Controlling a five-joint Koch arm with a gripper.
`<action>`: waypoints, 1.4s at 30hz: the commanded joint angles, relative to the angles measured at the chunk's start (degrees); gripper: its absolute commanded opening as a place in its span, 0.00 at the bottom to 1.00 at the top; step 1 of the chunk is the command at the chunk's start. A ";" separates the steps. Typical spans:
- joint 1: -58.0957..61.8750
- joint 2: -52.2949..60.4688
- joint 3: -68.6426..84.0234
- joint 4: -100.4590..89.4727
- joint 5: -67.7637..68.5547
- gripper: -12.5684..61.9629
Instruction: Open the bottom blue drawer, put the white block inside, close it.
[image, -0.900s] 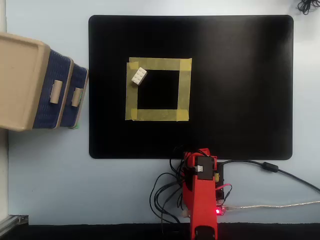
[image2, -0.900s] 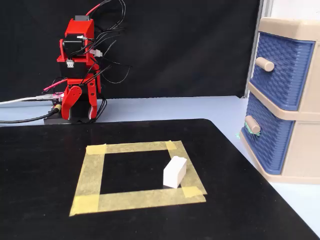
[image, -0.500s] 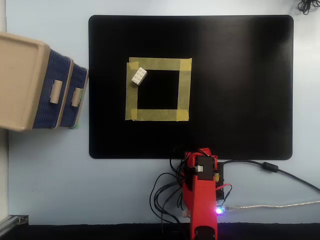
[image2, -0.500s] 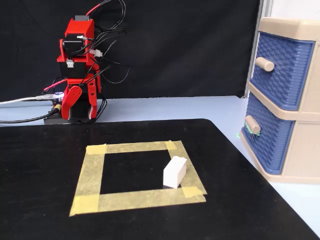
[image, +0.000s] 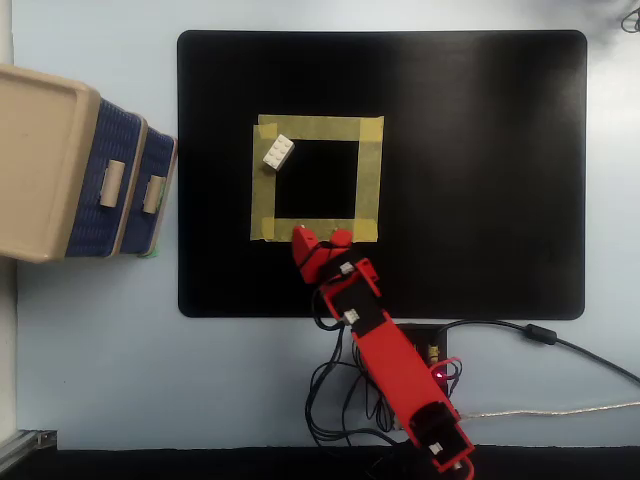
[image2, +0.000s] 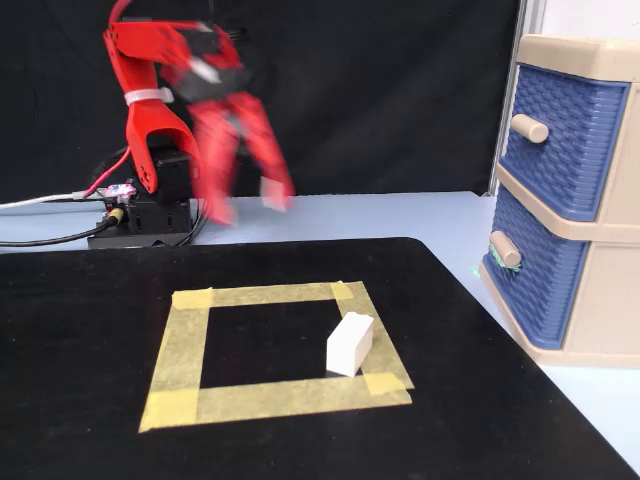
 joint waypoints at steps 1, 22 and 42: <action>-6.94 -4.39 3.43 -23.82 -20.48 0.62; -19.86 -53.44 -11.25 -102.48 -45.79 0.62; -22.76 -64.42 -29.44 -91.05 -41.66 0.54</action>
